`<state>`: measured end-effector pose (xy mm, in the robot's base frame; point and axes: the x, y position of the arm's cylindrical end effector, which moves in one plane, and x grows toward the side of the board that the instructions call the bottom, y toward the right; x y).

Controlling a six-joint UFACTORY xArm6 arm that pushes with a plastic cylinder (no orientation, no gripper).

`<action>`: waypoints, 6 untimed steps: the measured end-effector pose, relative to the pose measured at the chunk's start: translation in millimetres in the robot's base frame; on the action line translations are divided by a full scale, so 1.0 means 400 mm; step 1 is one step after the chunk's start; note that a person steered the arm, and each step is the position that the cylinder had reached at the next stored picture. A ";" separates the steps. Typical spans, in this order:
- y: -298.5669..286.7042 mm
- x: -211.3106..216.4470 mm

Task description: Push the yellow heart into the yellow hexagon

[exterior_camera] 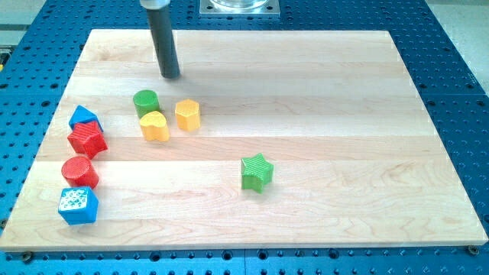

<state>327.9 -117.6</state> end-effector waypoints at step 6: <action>0.032 0.278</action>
<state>439.3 -104.7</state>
